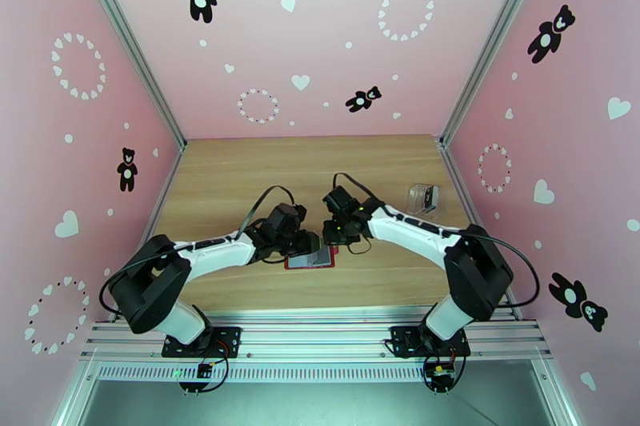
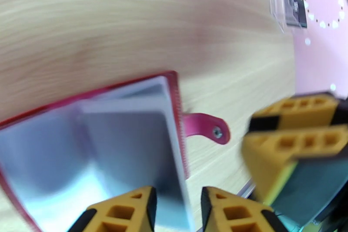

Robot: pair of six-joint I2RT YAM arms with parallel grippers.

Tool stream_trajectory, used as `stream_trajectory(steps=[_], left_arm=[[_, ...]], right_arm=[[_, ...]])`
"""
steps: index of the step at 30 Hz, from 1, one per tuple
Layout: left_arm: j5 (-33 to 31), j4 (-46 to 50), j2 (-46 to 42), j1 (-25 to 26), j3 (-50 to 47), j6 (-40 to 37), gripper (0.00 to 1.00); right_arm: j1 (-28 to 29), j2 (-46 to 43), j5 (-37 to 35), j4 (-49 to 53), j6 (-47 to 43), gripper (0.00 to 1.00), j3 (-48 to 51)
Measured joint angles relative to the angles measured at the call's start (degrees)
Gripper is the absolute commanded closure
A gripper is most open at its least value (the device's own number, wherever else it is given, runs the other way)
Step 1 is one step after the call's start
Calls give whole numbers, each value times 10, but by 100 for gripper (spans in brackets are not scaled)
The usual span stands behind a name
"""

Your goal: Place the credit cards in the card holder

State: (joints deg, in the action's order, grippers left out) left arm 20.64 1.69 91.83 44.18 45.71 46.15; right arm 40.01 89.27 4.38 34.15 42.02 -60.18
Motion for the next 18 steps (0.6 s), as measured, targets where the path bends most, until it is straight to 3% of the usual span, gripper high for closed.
stream_trajectory(steps=[9, 13, 18], left_arm=[[-7, 2, 8, 9, 21, -8, 65], [-39, 40, -59, 9, 17, -25, 64], [-96, 94, -175, 9, -11, -52, 62]], right_arm=[[-64, -112, -32, 33, -16, 62, 52], [-95, -132, -61, 62, -37, 58, 45], [-190, -132, -116, 125, -83, 54, -9]])
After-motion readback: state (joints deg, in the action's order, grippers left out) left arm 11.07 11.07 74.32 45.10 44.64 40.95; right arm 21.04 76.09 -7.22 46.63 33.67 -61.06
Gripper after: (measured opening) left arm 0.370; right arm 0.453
